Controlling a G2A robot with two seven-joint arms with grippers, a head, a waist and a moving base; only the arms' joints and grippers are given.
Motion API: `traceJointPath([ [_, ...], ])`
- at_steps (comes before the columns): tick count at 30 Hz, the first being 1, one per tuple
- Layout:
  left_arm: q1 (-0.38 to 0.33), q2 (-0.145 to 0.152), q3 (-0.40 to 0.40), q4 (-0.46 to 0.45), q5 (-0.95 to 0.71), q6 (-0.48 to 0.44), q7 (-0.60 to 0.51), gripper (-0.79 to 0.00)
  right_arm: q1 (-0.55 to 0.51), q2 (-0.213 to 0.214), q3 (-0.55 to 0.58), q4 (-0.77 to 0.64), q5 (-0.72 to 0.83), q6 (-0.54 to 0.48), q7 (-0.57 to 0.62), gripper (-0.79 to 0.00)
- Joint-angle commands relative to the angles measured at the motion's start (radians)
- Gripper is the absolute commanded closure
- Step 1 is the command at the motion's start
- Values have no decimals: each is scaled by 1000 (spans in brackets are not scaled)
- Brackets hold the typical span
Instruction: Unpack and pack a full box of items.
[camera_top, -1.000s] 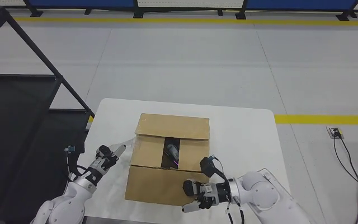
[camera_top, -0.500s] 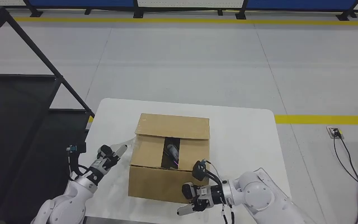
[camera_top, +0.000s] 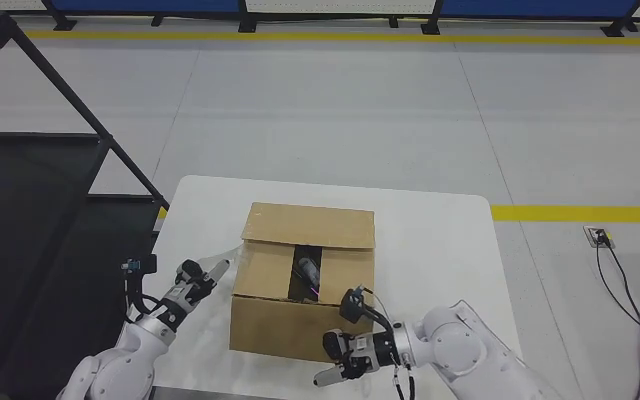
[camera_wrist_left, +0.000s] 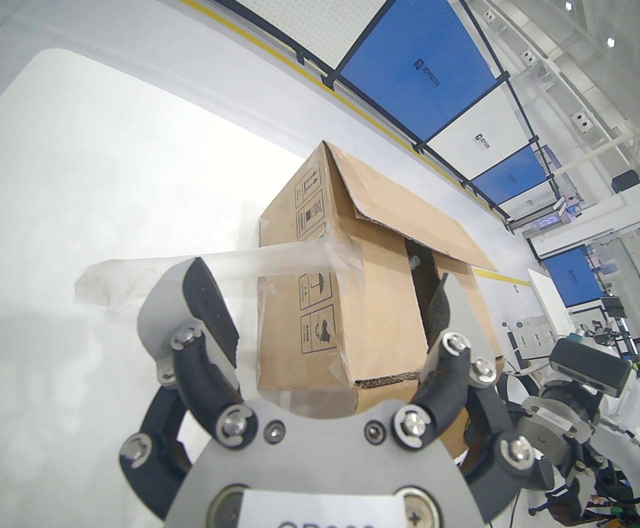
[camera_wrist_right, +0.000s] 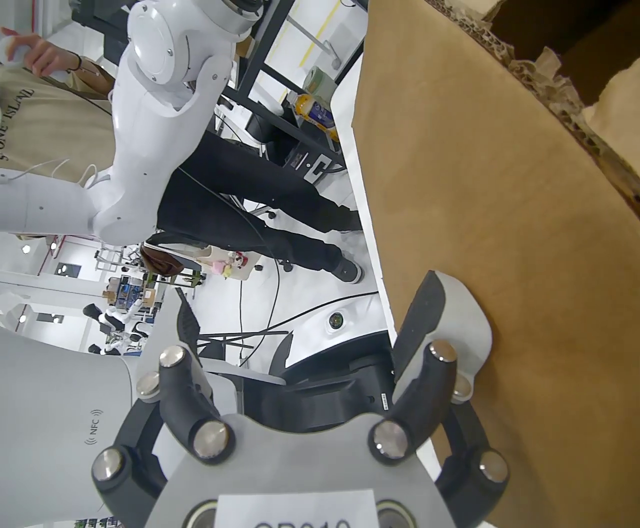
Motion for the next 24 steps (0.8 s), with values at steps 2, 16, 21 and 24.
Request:
traceJointPath([
  [2, -3, 0, 2, 1, 2, -1, 0, -785, -1, 5, 11, -20, 64, -38, 24, -785],
  [16, 14, 10, -30, 9, -48, -115, -49, -785, -38, 18, 114, -64, 216, -176, -151, -785],
  [21, 30, 18, -47, 11, -47, -190, -86, -785, -40, 15, 149, -53, 240, -178, -278, -785],
  [24, 37, 20, -52, 13, -53, -207, -89, -785, -34, 13, 186, -30, 197, -137, -374, -785],
])
